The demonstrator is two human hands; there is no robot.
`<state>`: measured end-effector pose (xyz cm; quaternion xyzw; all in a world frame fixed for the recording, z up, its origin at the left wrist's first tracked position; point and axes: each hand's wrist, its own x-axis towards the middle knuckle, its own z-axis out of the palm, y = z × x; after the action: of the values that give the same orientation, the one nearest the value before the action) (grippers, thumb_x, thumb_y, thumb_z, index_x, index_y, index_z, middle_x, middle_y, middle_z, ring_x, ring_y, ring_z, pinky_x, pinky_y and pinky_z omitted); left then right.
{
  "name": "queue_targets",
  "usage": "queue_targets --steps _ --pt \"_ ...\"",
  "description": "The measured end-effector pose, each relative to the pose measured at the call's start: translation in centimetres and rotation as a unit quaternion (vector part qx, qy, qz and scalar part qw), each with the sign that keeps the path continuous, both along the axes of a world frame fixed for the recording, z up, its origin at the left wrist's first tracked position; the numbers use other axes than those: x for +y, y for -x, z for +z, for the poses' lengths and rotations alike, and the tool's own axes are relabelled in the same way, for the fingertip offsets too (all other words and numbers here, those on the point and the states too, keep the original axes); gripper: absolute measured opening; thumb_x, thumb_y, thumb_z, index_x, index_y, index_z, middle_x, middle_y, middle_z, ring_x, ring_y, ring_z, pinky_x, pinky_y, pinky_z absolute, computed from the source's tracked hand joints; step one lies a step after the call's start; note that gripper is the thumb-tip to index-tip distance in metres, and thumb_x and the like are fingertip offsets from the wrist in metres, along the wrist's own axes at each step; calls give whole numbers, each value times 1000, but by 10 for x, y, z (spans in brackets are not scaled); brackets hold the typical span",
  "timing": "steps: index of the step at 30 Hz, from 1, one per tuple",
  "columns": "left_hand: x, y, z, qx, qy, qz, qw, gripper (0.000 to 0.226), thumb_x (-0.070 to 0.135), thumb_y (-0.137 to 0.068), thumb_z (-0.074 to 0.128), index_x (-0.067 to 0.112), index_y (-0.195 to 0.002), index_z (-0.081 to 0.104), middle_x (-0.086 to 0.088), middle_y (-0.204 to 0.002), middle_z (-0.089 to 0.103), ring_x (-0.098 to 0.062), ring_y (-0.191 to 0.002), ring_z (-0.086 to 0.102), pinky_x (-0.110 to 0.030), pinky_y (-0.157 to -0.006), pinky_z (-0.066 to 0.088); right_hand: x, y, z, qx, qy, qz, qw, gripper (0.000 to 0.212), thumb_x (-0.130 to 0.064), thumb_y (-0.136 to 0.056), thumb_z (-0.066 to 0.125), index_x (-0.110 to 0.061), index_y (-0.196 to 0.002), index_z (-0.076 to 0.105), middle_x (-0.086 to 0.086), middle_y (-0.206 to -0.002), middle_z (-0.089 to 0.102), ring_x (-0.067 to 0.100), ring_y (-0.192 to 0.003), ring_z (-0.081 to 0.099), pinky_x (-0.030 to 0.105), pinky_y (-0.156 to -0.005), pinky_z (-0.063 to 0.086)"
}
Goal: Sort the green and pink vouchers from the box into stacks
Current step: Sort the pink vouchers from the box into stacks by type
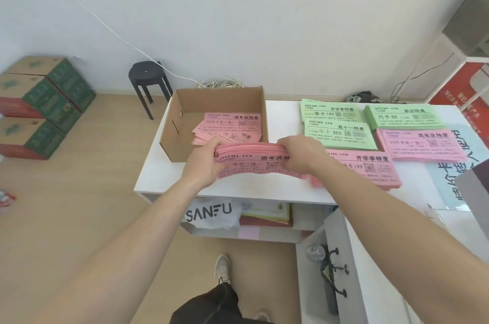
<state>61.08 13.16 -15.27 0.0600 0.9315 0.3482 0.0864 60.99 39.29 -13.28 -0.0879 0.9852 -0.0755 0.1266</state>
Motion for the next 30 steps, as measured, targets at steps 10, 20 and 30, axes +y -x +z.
queue_targets --steps 10,20,30 --pt "4 1 -66 -28 -44 60 997 30 17 -85 78 28 -104 57 13 -93 67 -12 -86 65 -33 -75 51 -6 -1 -71 15 -27 -18 999 21 -28 -89 63 -29 -109 57 0 -95 68 29 -87 65 33 -65 44" --pt "6 -9 -90 -94 -201 140 965 40 5 -82 78 22 -111 57 6 -107 67 -13 -103 64 -22 -84 48 22 -32 -97 38 270 -240 932 31 -21 -80 80 -23 -103 60 -12 -82 65 9 -74 61 19 -60 46" --pt "32 -12 -98 -86 -250 197 944 51 -9 -81 62 24 -120 55 4 -111 68 -11 -105 64 -22 -87 49 -14 -38 -117 82 508 -328 792 43 6 -72 79 -15 -104 60 -7 -93 70 -8 -76 63 10 -69 48"
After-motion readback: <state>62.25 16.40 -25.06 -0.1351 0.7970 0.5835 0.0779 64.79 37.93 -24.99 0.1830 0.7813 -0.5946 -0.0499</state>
